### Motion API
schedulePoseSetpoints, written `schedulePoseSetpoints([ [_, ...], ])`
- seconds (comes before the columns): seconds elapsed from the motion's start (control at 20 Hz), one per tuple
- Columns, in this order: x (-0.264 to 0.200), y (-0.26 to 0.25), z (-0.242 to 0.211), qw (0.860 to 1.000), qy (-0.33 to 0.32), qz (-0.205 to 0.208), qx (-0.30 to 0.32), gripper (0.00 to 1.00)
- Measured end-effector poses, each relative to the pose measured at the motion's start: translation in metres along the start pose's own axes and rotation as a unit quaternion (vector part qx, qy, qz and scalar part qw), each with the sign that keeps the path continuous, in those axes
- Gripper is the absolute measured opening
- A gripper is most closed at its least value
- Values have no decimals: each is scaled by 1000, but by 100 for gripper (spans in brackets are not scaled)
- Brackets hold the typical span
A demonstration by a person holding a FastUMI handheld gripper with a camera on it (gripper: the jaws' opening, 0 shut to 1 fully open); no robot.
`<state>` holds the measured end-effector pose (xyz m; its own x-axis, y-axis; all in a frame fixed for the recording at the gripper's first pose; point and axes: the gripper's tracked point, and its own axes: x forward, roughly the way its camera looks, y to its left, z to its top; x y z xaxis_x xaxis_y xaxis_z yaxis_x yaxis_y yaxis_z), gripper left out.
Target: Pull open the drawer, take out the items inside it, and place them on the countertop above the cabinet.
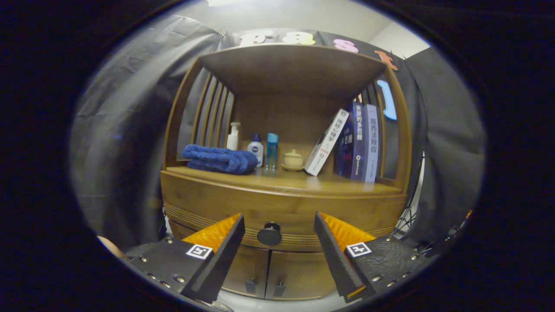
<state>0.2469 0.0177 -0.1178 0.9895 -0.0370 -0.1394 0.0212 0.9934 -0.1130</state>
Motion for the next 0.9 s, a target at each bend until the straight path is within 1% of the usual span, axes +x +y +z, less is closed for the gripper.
schedulePoseSetpoints([
  [0.1, 15, -1, -14, 1000, 18, -3, 7, 97],
  [0.2, 28, 4, -28, 999, 38, -1, 11, 94],
  [0.3, 37, 11, -36, 998, 53, 8, 18, 80],
  [0.4, 44, 15, -46, 997, 73, 8, 22, 66],
  [0.5, 58, 10, -49, 997, 72, -5, 38, 52],
  [0.55, 52, 14, -50, 996, 73, -4, 49, 45],
  [0.6, 52, 15, -49, 995, 75, -1, 59, 45],
  [0.65, 49, 16, -49, 995, 79, 2, 64, 42],
  [0.75, 48, 16, -52, 993, 95, 4, 75, 42],
  [0.8, 48, 15, -54, 991, 101, -2, 87, 42],
  [0.85, 49, 13, -52, 990, 101, -7, 97, 35],
  [0.9, 48, 14, -53, 990, 107, -7, 94, 35],
])
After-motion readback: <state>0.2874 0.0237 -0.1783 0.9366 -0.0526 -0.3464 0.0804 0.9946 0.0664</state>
